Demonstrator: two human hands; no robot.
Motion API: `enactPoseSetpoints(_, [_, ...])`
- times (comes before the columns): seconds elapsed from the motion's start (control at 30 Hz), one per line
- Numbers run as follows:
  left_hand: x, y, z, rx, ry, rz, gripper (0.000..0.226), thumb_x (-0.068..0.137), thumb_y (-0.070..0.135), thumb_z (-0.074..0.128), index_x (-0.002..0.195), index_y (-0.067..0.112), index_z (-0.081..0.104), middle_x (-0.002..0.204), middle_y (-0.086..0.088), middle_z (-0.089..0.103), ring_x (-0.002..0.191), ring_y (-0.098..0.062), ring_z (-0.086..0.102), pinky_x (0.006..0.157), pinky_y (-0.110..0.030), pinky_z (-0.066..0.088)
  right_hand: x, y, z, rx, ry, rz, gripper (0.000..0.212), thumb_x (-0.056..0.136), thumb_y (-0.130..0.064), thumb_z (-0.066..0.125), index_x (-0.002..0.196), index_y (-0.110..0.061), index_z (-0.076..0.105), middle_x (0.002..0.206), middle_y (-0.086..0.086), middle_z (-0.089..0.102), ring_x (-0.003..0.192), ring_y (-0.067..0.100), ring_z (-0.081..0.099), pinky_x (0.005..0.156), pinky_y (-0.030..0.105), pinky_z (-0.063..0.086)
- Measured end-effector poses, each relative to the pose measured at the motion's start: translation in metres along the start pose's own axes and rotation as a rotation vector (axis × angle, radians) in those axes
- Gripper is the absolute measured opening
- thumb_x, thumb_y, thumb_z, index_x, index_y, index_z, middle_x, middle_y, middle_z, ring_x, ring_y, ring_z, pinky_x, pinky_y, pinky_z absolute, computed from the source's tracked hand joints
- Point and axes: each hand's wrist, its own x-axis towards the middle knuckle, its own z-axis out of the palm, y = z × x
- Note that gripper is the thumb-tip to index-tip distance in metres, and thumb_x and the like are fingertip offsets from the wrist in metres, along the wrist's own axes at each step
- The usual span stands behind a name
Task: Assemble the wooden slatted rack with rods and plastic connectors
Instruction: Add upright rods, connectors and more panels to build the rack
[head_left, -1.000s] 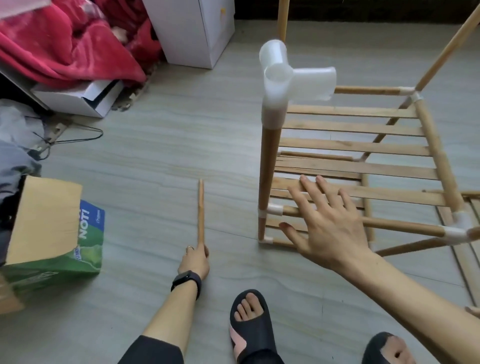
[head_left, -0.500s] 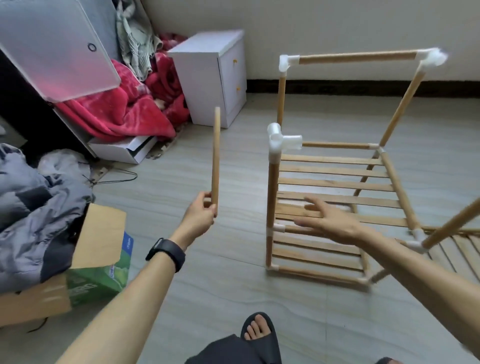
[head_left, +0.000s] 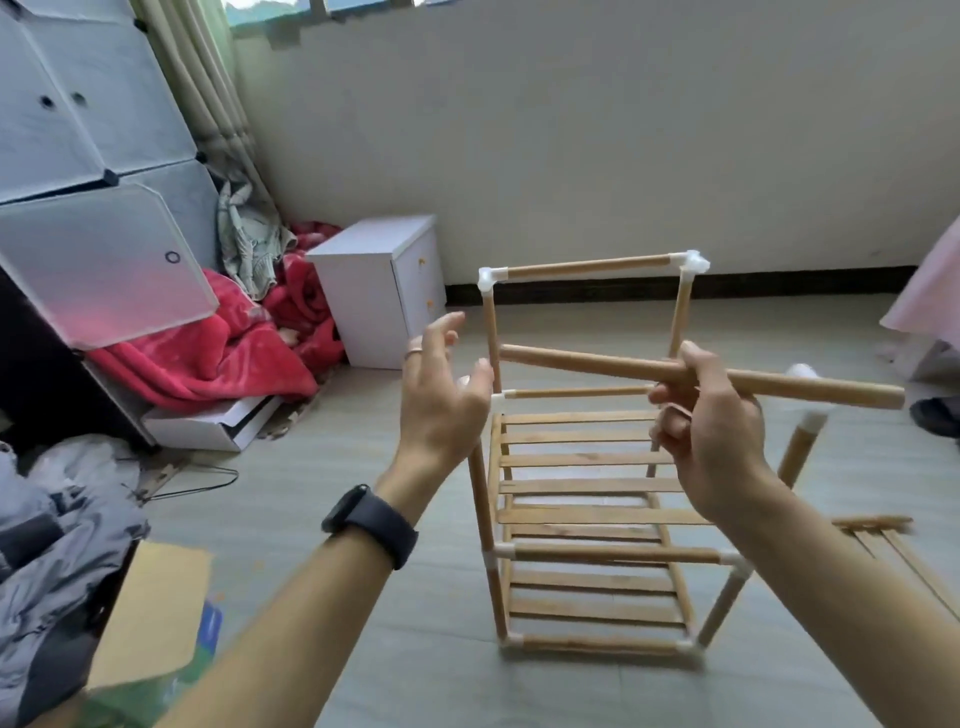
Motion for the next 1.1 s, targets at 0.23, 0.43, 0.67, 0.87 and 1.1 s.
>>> enactPoseSetpoints(0.23, [-0.015, -0.022, 0.033, -0.468, -0.021, -0.352, 0.022, 0.101, 0.018, 0.045, 0.083, 0.010, 0.054, 0.057, 0.003, 0.049, 0.052, -0.014, 0.045, 0.047, -0.027, 0.039, -0.004, 0.028, -0.024, 0.062, 0.047, 0.192, 0.027, 0.100, -0.032, 0.054, 0.080, -0.015, 0.060, 0.059, 0.000, 0.051, 0.047, 0.009, 0.042, 0.057, 0.027, 0.038])
enactPoseSetpoints(0.43, [-0.015, -0.021, 0.040, -0.427, 0.014, -0.328, 0.024, 0.088, 0.029, 0.044, 0.072, 0.013, 0.050, 0.057, 0.002, 0.044, 0.053, -0.014, 0.041, 0.049, -0.028, 0.036, -0.002, 0.032, -0.025, 0.104, 0.064, 0.230, 0.028, 0.100, -0.031, 0.054, 0.076, -0.018, 0.059, 0.057, -0.002, 0.046, 0.046, 0.008, 0.044, 0.056, 0.025, 0.041])
enactPoseSetpoints(0.67, [-0.015, -0.024, 0.038, -0.453, -0.008, -0.337, 0.027, 0.100, 0.019, 0.043, 0.074, 0.015, 0.050, 0.059, 0.002, 0.045, 0.054, -0.012, 0.041, 0.049, -0.024, 0.037, -0.001, 0.028, -0.019, 0.117, 0.016, 0.126, 0.026, 0.100, -0.027, 0.054, 0.077, -0.015, 0.060, 0.049, -0.004, 0.043, 0.045, 0.010, 0.042, 0.057, 0.028, 0.042])
enactPoseSetpoints(0.87, [-0.015, -0.026, 0.037, -0.504, -0.020, -0.352, 0.030, 0.101, 0.017, 0.043, 0.071, 0.016, 0.048, 0.056, 0.004, 0.043, 0.048, -0.009, 0.040, 0.047, -0.022, 0.035, 0.008, 0.033, -0.014, 0.157, 0.038, 0.167, 0.029, 0.099, -0.025, 0.053, 0.072, -0.016, 0.055, 0.049, -0.003, 0.039, 0.048, 0.012, 0.037, 0.054, 0.028, 0.041])
enactPoseSetpoints(1.1, [-0.012, -0.029, 0.038, -0.500, 0.036, -0.367, 0.033, 0.102, 0.020, 0.043, 0.069, 0.017, 0.047, 0.063, 0.000, 0.043, 0.055, -0.011, 0.042, 0.049, -0.023, 0.036, 0.006, 0.030, -0.005, 0.153, 0.027, 0.065, 0.029, 0.098, -0.018, 0.046, 0.071, -0.012, 0.055, 0.046, -0.002, 0.036, 0.044, 0.012, 0.034, 0.049, 0.025, 0.037])
